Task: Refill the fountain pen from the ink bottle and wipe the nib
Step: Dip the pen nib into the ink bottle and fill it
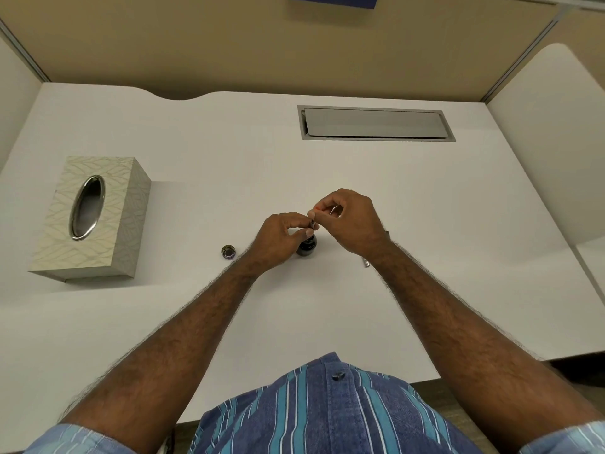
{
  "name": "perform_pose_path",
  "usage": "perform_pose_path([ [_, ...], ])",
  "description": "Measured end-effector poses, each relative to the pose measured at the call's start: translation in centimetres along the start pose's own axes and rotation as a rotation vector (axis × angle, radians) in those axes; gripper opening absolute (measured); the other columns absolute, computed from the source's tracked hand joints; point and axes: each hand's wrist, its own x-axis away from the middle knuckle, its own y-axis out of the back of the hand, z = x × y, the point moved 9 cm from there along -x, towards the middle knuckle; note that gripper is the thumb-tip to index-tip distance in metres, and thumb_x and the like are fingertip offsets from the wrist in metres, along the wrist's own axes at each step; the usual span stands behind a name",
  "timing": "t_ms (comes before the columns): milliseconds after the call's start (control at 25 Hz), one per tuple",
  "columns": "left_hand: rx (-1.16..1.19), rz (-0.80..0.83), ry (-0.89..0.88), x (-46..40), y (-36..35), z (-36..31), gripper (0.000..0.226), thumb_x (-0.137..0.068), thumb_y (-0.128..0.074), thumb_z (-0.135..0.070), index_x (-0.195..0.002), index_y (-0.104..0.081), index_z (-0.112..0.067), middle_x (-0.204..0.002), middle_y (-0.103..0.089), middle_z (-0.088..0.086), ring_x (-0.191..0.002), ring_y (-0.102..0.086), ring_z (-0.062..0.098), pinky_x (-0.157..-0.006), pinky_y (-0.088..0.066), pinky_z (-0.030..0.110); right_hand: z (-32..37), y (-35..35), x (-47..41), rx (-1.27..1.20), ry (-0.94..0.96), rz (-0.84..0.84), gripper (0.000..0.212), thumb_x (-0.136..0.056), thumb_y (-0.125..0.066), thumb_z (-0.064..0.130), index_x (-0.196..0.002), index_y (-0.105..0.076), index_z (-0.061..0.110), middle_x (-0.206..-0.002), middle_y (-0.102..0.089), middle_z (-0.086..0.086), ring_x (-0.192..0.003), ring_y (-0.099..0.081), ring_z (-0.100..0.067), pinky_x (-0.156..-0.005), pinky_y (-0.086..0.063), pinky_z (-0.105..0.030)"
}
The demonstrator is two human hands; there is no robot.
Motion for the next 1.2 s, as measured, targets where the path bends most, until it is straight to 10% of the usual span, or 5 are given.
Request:
perform_pose_path([
  [1200, -0.037, -0.027, -0.005, 0.26, 0.24, -0.75, 0.018, -0.095, -0.071, -0.01, -0.107, -0.083, -0.012, -0.107, -0.077, -0.01, -0.107, -0.067, 0.006, -0.09, -0.038, -0.002, 0.22, 0.08, -0.23, 0.063, -0.01, -0.01, 0.007, -0.089, -0.082, 0.028, -0.089, -0.084, 0.021, -0.089, -0.077, 0.011, -0.077, -0.065, 0.001, -0.069, -0.046, -0.01],
])
